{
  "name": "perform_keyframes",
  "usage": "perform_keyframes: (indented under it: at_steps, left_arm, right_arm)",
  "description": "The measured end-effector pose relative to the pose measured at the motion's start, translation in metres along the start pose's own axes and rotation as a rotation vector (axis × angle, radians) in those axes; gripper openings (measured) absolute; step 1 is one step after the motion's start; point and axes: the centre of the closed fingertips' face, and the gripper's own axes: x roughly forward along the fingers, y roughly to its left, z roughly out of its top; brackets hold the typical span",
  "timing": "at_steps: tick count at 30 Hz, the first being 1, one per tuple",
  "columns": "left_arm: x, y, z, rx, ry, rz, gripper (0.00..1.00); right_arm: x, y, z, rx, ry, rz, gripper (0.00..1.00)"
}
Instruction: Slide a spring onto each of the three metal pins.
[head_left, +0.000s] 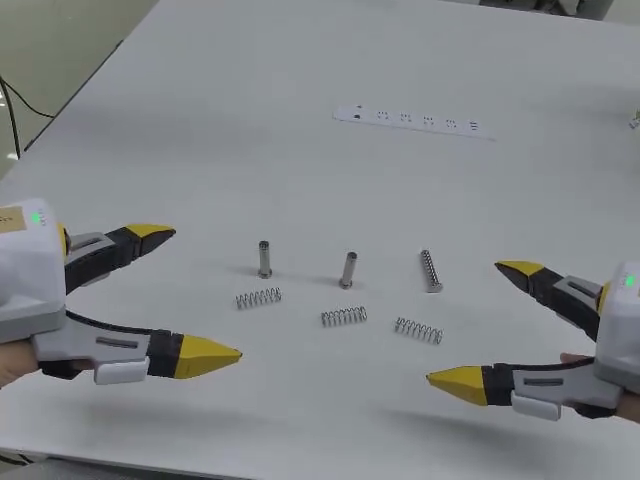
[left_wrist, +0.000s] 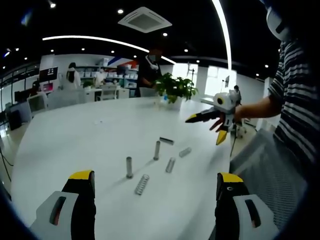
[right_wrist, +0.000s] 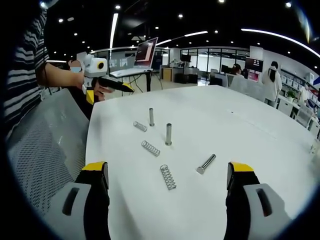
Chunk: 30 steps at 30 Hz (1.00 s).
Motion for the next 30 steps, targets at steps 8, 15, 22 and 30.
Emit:
perform_keyframes:
  at_steps: [8, 15, 22, 30]
  left_arm:
    - [0.0019, -0.0012, 0.0014, -0.001, -0.004, -0.002, 0.99]
    - [0.0011, -0.0017, 0.0002, 0.0, -0.002, -0.003, 0.99]
    - [0.001, -0.0017, 0.0004, -0.002, -0.002, -0.002, 0.99]
    - [0.0015, 0.0, 0.001, -0.002, -0.003, -0.002, 0.99]
  right_arm:
    - [-0.0001, 0.0015, -0.0016, 0.001, 0.006, 0.002, 0.99]
    - [-0.0007, 0.0007, -0.004, 0.003, 0.011, 0.001, 0.98]
    - [-0.0006, 0.0003, -0.005, 0.0, 0.013, 0.0, 0.99]
    - [0.0002, -0.0008, -0.0059, 0.001, 0.02, 0.002, 0.99]
